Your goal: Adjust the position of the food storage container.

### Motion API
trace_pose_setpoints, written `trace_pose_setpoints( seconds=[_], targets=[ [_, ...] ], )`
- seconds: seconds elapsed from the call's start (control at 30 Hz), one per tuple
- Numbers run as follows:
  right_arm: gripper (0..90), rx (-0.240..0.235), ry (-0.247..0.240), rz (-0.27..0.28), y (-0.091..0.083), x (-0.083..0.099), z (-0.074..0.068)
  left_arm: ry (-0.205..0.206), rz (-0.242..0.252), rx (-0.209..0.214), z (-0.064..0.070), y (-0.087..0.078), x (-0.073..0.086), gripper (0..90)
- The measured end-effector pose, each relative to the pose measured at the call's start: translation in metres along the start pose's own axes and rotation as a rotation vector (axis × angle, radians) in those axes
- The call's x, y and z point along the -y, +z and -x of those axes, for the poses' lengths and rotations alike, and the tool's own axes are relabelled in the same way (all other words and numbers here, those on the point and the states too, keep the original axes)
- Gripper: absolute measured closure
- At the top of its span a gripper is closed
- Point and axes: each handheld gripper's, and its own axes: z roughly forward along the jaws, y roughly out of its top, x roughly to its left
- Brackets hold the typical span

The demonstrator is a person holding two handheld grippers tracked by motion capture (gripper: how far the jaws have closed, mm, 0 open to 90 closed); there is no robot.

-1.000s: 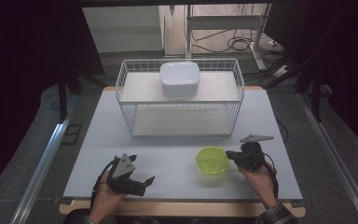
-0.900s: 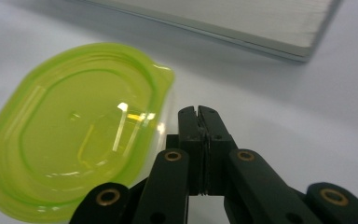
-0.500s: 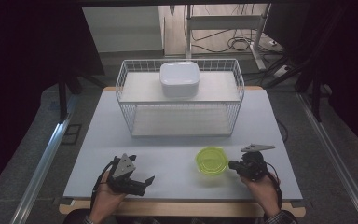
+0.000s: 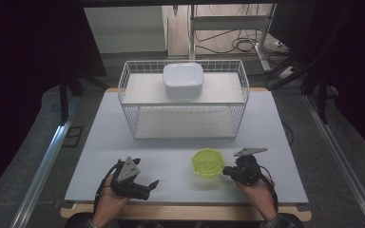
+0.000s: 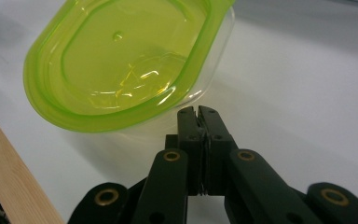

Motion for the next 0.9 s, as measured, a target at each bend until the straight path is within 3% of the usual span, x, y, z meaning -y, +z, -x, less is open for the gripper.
trace_pose_setpoints(
  seconds=[0.27, 0.9],
  targets=[
    [88.0, -0.031, -0.038, -0.006, 0.018, -0.014, -0.009, 0.0, -0.008, 0.001, 0.001, 0.001, 0.0, 0.8],
    [88.0, -0.088, -0.046, -0.026, 0.049, -0.032, -0.019, 0.002, -0.018, 0.005, 0.002, 0.003, 0.0, 0.8]
  ],
)
